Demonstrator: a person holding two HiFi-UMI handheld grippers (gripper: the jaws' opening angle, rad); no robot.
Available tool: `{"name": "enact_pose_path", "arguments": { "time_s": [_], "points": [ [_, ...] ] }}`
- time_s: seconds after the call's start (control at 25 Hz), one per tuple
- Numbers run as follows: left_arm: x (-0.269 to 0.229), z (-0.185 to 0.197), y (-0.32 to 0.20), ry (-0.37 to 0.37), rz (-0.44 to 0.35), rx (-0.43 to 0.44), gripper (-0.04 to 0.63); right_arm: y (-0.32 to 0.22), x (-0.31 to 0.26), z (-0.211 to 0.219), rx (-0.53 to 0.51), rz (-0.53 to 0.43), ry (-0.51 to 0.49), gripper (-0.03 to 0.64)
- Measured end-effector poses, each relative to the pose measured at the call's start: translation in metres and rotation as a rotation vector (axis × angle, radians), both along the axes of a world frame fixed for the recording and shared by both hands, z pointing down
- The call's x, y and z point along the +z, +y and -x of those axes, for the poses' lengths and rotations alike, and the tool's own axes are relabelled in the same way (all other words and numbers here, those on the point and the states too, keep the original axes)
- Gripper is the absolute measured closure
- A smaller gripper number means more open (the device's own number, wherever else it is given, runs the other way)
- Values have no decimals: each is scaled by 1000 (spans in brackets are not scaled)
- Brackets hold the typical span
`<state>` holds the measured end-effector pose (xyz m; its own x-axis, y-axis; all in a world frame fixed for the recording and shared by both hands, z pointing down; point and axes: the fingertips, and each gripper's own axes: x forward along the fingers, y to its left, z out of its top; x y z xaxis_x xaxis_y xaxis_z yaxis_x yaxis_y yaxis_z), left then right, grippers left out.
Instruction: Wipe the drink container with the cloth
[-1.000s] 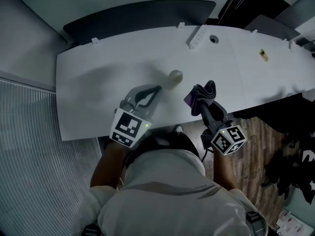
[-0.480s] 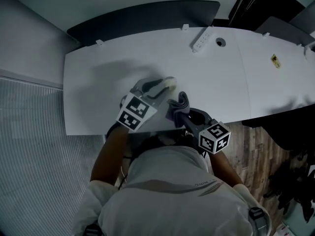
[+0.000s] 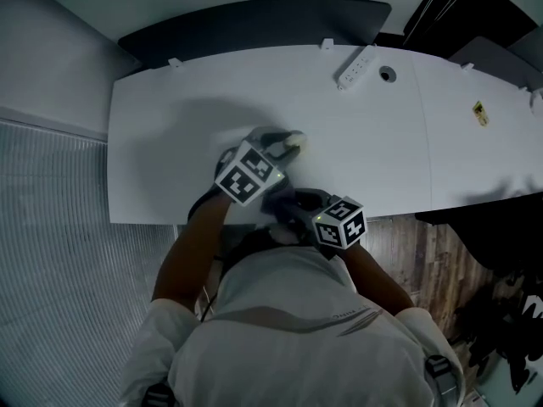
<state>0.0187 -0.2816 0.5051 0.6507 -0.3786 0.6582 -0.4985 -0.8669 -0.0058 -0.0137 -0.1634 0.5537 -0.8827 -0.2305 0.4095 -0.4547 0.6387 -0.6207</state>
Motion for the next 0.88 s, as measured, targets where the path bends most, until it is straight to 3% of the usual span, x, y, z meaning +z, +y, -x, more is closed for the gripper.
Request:
{"name": "enact_pose_path", "arguments": {
  "time_s": [0.16, 0.56, 0.76, 0.88],
  "points": [
    [5, -2, 4, -15, 11, 17, 506, -20, 0, 13, 41, 43, -34, 529],
    [5, -3, 4, -2, 41, 22, 514, -69, 3, 12, 302, 162, -194, 529],
    [4, 0, 2, 12, 42, 8, 520, -87, 10, 11, 453, 305, -322, 526],
    [4, -2, 2, 12, 46, 10, 520, -87, 19, 10, 508, 334, -324, 526]
  ]
}}
